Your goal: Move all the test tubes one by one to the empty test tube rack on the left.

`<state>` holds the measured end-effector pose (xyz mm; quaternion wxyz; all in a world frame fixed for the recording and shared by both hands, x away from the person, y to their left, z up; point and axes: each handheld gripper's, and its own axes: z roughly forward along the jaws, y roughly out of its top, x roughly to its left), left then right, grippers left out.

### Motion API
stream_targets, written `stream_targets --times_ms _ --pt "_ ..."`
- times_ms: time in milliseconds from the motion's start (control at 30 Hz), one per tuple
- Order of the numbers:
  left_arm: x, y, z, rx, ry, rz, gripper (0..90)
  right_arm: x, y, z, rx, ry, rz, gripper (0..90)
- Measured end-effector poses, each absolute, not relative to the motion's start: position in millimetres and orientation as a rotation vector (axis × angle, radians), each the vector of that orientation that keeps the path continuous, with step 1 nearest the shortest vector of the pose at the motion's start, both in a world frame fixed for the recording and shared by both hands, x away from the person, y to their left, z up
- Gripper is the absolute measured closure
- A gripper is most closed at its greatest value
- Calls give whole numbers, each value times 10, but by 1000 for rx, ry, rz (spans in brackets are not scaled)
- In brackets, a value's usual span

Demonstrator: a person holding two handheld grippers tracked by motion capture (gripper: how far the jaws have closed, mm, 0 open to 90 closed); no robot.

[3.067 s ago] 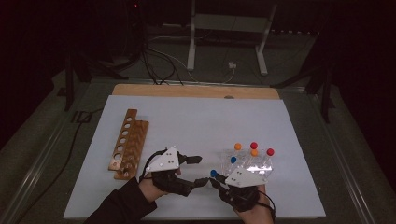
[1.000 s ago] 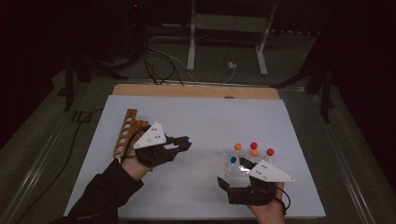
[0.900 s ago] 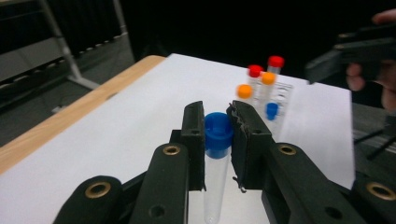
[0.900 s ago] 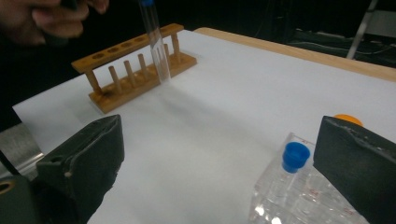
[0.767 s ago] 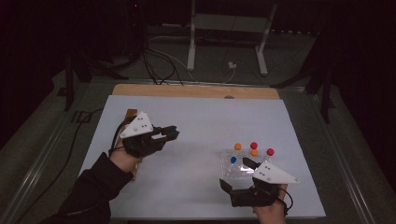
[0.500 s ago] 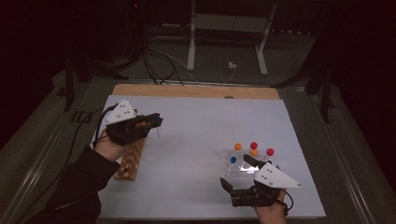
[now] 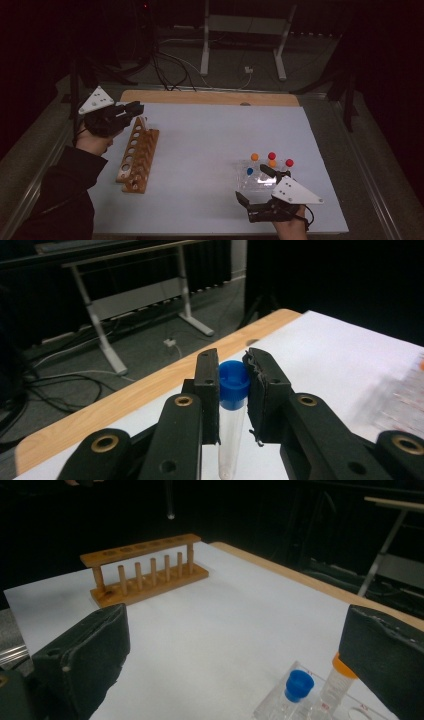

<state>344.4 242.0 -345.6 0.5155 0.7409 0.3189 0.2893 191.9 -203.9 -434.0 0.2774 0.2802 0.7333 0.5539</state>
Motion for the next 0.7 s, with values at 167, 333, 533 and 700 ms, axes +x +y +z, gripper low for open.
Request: stream_targets --times_ms 167,333,533,700 --pt "3573 2527 -3516 1764 818 732 776 1924 -2043 -4329 768 1989 1479 0" --pt "3715 2613 -3619 1751 866 745 776 1918 -2045 -4326 786 1986 1489 0" --pt "3837 2645 -3790 1760 924 754 776 1909 -2050 -4323 797 1979 1486 0" --pt "3902 2666 -3955 1747 956 754 776 1903 -2052 -4320 787 1975 1485 0"
